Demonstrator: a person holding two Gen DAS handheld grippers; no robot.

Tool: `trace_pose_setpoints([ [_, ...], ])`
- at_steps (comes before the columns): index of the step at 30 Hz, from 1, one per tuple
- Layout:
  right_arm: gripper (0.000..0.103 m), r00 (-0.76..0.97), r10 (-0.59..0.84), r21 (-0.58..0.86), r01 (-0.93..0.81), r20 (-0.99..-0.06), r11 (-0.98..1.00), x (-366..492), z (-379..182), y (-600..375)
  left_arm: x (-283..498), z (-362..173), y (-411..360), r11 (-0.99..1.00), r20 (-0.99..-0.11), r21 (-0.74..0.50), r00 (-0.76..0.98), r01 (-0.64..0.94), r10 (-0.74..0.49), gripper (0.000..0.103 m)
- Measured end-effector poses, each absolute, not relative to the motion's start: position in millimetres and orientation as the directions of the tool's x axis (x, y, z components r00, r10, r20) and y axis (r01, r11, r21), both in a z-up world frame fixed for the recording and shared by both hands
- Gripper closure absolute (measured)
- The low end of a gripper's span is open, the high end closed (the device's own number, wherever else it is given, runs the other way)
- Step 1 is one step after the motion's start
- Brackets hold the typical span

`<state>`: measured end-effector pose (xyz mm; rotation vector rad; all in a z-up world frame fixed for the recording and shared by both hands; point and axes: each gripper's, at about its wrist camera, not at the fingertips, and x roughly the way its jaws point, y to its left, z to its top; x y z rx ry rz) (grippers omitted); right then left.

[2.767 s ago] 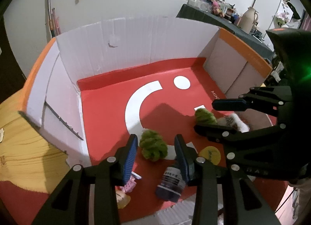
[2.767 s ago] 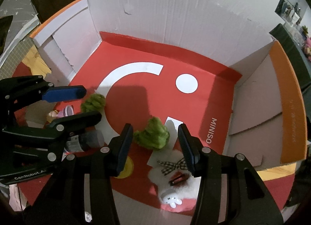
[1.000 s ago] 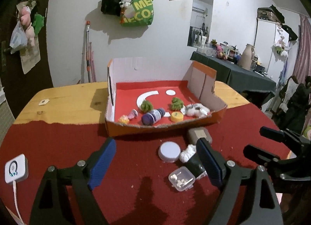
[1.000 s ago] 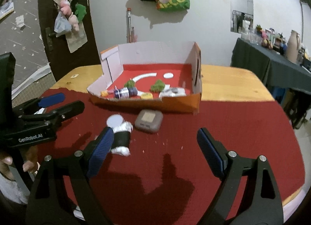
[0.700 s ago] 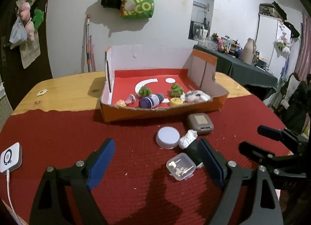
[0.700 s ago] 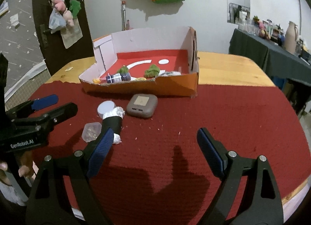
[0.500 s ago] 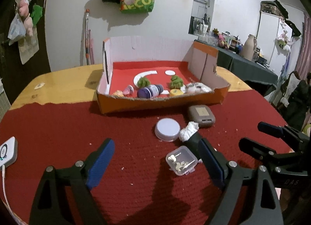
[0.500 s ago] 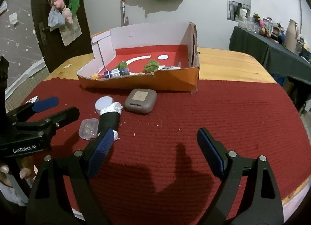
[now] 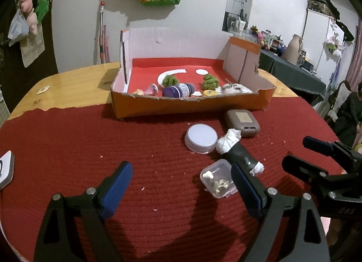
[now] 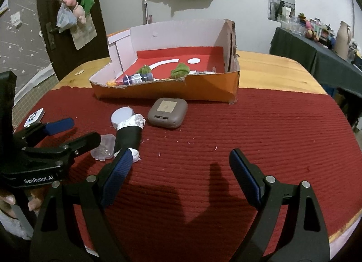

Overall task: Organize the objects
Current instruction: 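Grasp the clear plastic container with left tool while right tool grasps the black tissue cup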

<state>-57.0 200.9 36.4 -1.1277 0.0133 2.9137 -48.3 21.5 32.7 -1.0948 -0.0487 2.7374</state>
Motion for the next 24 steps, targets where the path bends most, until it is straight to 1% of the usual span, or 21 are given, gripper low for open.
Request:
trace_pose_setpoints([
  [4,0.015,-0.736,0.004,0.007,-0.011,-0.677,-1.0,-59,34,199,-48,28,19,-0.981,-0.69,-0.103,-0.698,-0.166,0.191,0.012],
  [6,0.015,-0.733,-0.002,0.007,-0.004,-0.681,-1.0,-60,33,197,-48,27,17,-0.98,-0.692,-0.114,-0.694,-0.166,0.198,0.01],
  [12,0.015,-0.729,-0.015,0.01,0.011,-0.684,-1.0,-62,31,194,-46,28,15,-0.971,-0.703,-0.148,-0.67,-0.187,0.237,0.01],
  [17,0.015,-0.729,-0.01,0.014,0.001,-0.684,-1.0,-66,31,196,-45,28,24,-0.965,-0.708,-0.131,-0.66,-0.226,0.251,0.01],
  [24,0.015,-0.731,-0.013,0.051,-0.031,-0.682,-0.998,-66,32,208,-54,21,33,-0.966,-0.729,-0.12,-0.64,-0.23,0.243,0.01],
])
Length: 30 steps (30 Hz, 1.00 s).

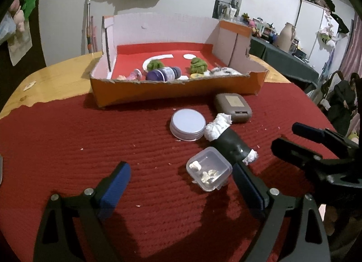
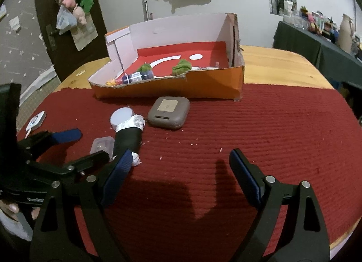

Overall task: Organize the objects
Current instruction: 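Grasp the clear plastic container with left tool while right tool grasps the black tissue cup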

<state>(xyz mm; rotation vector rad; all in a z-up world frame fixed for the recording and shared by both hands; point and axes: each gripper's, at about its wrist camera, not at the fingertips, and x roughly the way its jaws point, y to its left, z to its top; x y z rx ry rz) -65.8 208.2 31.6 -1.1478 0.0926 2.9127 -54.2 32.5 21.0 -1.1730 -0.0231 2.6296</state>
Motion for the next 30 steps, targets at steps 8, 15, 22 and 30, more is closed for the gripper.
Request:
trace_pose_setpoints([
  [8,0.015,-0.725,-0.024,0.06,-0.024,-0.688,-0.998,-67,33,211,-64,22,0,-0.988,-0.738,-0.074,-0.658,-0.137,0.147,0.01],
  [15,0.015,-0.699,-0.071,0.05,0.051,-0.711,-0.997,-74,28,187,-69,24,-17,-0.989,-0.744,-0.06,-0.655,-0.136,0.135,0.01],
  [22,0.015,-0.675,-0.043,-0.017,0.082,-0.737,-0.996,-82,20,167,-64,23,-12,-0.976,-0.742,-0.069,-0.644,-0.207,0.189,0.016],
  [30,0.017,-0.647,-0.004,-0.064,0.081,-0.762,-0.995,-98,12,159,-69,21,-7,-0.969,-0.749,-0.031,-0.636,-0.244,0.184,0.031],
])
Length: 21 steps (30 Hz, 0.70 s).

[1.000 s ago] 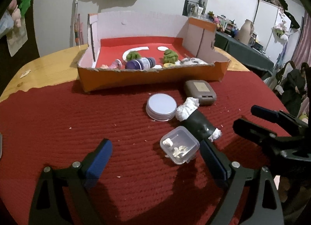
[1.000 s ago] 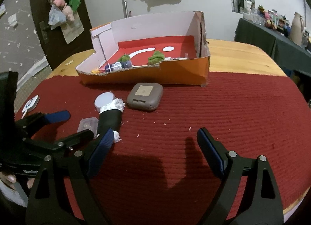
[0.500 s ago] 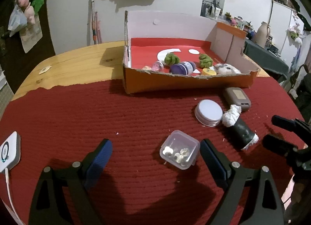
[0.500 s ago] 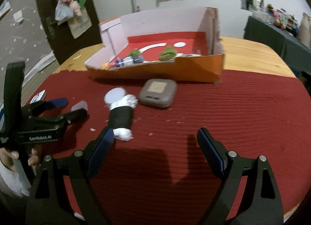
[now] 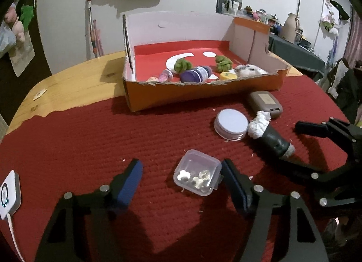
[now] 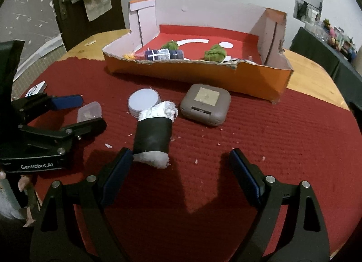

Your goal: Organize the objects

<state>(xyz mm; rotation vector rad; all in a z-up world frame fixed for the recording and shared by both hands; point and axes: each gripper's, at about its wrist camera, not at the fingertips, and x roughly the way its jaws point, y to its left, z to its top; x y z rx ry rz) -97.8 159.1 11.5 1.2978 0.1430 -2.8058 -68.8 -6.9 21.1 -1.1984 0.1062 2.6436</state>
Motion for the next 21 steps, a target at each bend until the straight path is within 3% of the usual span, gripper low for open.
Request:
trace_pose_setpoints([
  [4,0.024,-0.644,0.01,-0.091,0.092,-0.765,-0.992,-104,10,152,-71,21,-9,-0.965,-0.746,-0.031,-0.636,-0.261,0.197,0.04],
  [6,0.032,-0.645,0.009,-0.094,0.098,-0.764,-0.991,-106,10,149,-73,22,-10,-0.963,-0.744,-0.041,-0.634,-0.268,0.208,0.047],
  [8,0.042,-0.646,-0.008,-0.08,0.106,-0.763,-0.991,-108,11,148,-75,22,-10,-0.961,-0.742,-0.05,-0.634,-0.271,0.217,0.047],
  [10,0.043,-0.648,-0.012,-0.08,0.112,-0.762,-0.991,-111,10,146,-76,22,-10,-0.962,-0.737,-0.057,-0.638,-0.268,0.221,0.049],
  [13,0.052,-0.654,-0.019,-0.079,0.121,-0.756,-0.99,-112,10,144,-77,22,-8,-0.96,-0.73,-0.064,-0.643,-0.273,0.232,0.062],
  [15,0.07,-0.657,-0.035,-0.076,0.14,-0.753,-0.987,-111,11,142,-75,22,-8,-0.957,-0.724,-0.073,-0.645,-0.28,0.244,0.062],
  [21,0.07,-0.662,-0.06,-0.063,0.161,-0.747,-0.985,-105,13,139,-69,27,-4,-0.951,-0.71,-0.092,-0.651,-0.294,0.269,0.062],
])
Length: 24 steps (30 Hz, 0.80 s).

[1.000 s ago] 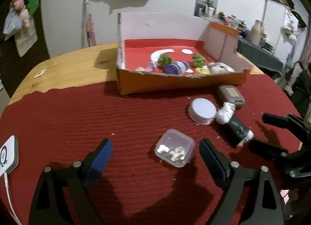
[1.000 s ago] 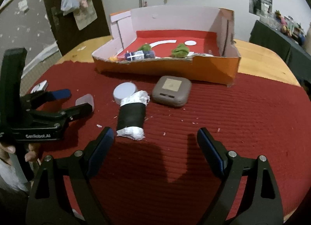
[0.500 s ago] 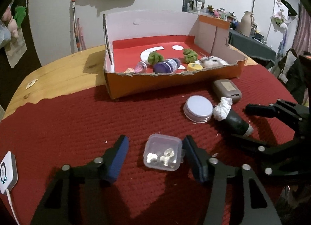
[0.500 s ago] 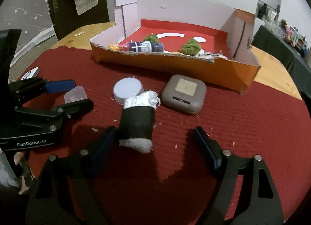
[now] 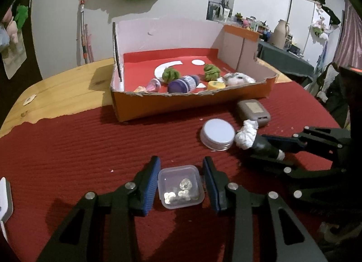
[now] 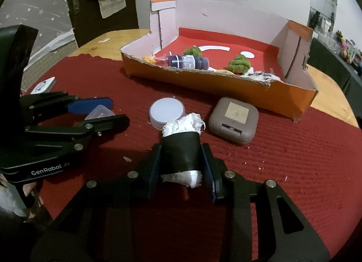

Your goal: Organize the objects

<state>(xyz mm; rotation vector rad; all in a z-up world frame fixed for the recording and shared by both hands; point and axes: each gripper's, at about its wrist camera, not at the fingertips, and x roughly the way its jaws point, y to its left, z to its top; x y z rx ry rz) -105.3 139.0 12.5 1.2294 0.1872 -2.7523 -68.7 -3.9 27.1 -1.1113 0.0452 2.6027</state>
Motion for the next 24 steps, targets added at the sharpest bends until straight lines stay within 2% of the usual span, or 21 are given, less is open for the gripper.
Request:
trace_pose_setpoints([
  [9,0.07,-0.715,-0.088,-0.047,0.166,-0.694,-0.985,-84,41,142,-55,50,4,-0.949,-0.666,-0.082,-0.692,-0.304,0.279,0.062],
  [24,0.07,-0.729,-0.105,-0.017,0.158,-0.676,-0.987,-71,53,149,-45,62,13,-0.942,-0.651,-0.099,-0.695,-0.321,0.305,0.062],
])
